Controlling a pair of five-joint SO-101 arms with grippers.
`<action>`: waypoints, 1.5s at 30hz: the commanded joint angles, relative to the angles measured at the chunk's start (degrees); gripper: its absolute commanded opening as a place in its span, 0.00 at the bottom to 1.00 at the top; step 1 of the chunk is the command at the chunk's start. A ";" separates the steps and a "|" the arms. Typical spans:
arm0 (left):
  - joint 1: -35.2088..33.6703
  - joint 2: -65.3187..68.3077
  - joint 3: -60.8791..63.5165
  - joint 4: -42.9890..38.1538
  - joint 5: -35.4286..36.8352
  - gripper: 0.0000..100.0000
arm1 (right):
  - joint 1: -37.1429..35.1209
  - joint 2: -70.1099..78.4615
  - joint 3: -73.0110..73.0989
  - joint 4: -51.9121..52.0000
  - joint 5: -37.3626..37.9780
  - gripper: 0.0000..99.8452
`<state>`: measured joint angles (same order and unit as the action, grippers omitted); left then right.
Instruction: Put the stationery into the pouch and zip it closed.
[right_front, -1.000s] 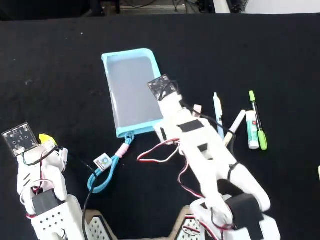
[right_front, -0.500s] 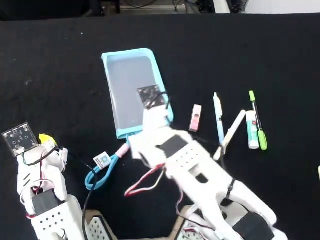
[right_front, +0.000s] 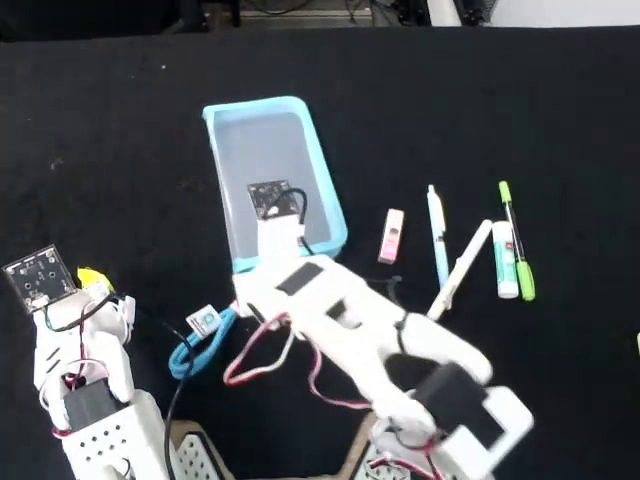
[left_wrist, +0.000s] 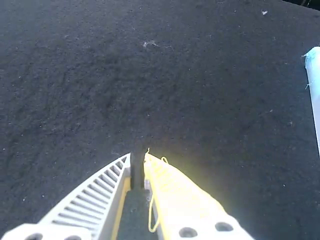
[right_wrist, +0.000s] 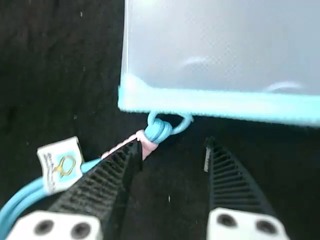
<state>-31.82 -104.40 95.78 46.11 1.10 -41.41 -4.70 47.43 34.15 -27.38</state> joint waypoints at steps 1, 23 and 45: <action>-0.66 -0.09 0.40 -0.97 0.44 0.06 | -0.35 4.09 -6.90 -0.70 -0.35 0.20; -0.66 -0.09 0.40 -1.05 0.44 0.06 | 13.45 -1.71 -12.88 25.85 21.54 0.01; -0.66 -0.09 0.40 -1.05 0.44 0.06 | -2.81 -0.48 -2.07 3.60 17.67 0.16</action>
<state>-31.82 -104.40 95.78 46.11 1.10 -43.69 -5.49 45.67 39.69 -6.64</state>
